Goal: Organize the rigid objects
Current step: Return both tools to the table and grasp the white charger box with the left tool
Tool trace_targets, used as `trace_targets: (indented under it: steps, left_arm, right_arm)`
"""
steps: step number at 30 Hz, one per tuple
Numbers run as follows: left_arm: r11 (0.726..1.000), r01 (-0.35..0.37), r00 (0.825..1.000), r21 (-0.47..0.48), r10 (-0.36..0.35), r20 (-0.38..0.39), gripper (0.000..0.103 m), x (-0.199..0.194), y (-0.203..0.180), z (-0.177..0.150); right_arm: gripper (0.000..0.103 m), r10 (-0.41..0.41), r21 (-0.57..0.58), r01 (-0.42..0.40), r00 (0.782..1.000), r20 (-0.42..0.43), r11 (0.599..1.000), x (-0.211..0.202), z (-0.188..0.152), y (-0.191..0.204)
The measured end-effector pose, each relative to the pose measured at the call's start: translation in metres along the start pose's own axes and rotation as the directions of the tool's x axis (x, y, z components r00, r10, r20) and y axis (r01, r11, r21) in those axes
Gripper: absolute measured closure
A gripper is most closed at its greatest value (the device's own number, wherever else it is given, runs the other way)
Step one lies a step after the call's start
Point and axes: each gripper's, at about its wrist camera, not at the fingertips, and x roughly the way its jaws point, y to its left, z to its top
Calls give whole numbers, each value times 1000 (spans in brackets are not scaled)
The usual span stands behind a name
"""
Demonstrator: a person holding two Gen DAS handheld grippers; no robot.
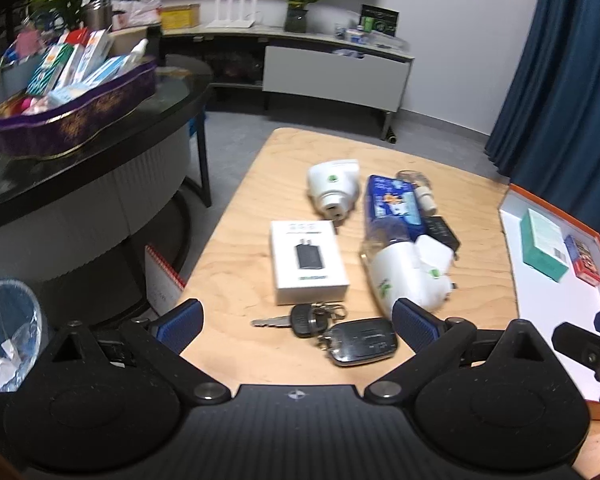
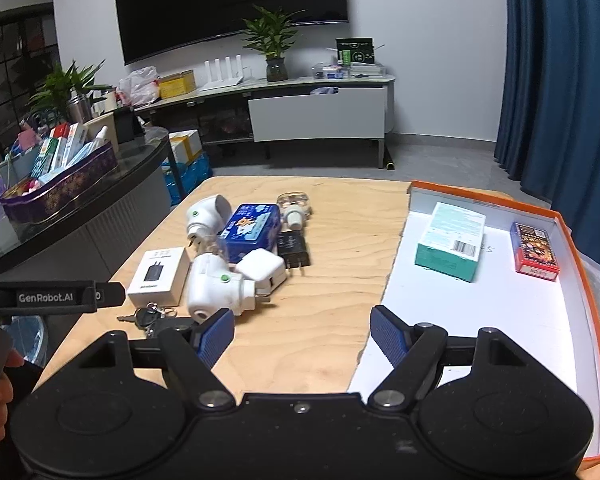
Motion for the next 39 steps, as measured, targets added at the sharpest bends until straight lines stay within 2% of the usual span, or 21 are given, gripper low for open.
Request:
trace_targets:
  steps: [9,24,33,39]
  left_arm:
    - [1000,-10,1000,-21,9,-25,0,13,11,-4]
    - [1000,-12,999,16,13,-47,0,28,4,-5]
    - [1000,-12,997,11,13,-82,0,61,8,6]
    - [999,-4,996,54,9,-84,0,83,-5,19]
  right_arm:
    - [14,21,-34,-22,999,-27,999,11,-6,14]
    - [14,54,-50,-57,996,-67,997,30,-10,21]
    - [14,61,-34,-64,995,-84,997,39,-14,14]
    - [14,70,-50,-75,994,-79,996,43,-12,13]
